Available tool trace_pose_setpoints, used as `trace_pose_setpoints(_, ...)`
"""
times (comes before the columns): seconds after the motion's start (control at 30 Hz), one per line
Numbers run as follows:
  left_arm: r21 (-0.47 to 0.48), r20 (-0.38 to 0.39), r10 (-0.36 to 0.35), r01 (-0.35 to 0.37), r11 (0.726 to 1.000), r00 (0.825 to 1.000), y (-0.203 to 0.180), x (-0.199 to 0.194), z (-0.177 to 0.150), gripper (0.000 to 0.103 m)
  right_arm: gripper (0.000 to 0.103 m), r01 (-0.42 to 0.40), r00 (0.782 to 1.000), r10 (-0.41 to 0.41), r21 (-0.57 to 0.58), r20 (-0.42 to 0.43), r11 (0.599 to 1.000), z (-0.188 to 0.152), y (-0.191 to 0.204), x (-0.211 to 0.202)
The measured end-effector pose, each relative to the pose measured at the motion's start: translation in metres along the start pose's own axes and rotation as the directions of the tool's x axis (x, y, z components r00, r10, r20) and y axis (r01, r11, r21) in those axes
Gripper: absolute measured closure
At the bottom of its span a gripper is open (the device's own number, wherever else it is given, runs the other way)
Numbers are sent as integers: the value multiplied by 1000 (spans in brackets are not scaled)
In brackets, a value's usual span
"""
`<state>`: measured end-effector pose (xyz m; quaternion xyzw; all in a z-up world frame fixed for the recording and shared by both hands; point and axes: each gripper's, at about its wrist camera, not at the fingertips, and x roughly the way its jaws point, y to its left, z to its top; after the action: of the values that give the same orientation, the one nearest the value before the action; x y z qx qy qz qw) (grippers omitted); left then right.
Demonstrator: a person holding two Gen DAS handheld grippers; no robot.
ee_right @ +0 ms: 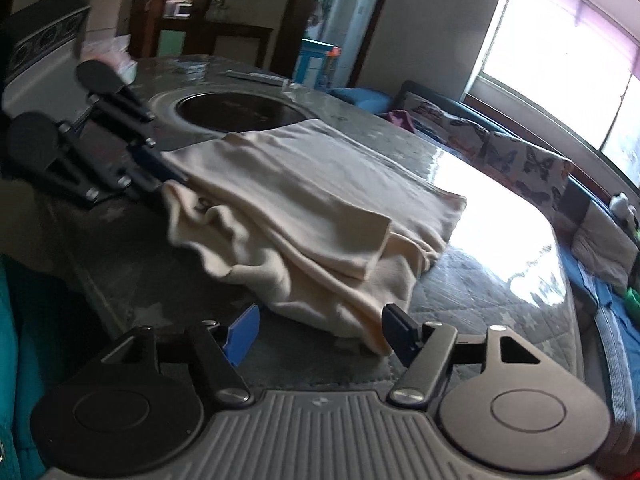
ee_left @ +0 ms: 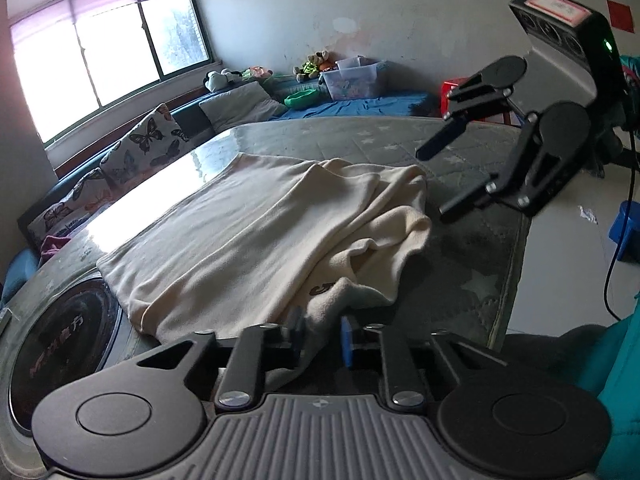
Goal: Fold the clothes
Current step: 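Grasp the sweatshirt hem edge with the left tool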
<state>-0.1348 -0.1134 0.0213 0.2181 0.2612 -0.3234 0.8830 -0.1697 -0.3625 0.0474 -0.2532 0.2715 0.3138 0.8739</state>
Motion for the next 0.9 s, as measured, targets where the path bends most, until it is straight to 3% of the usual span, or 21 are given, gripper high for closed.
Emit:
trace_pose_setpoints(0.23, -140, 48, -9, 16, 990, 999, 27, -8, 13, 93, 32, -12, 999, 16, -80, 42, 997, 4, 11, 7)
trace_pose_setpoints(0.47, -264, 53, -40, 53, 963, 998, 55, -2, 22, 93, 33, -16, 994, 29, -127, 103, 992, 11, 15, 25)
trace_pose_setpoints(0.67, -286, 38, -57, 66, 956, 998, 61, 3, 21, 93, 59, -77, 992, 83, -67, 92, 995, 20, 0, 39)
trace_pose_setpoints(0.73, -278, 38, -60, 68, 958, 997, 59, 2, 19, 93, 78, -127, 988, 128, -19, 82, 992, 25, -9, 42)
trace_pose_setpoints(0.9, -269, 29, -51, 57, 961, 998, 54, -6, 12, 83, 87, -201, 979, 195, 100, 64, 975, 38, -29, 46)
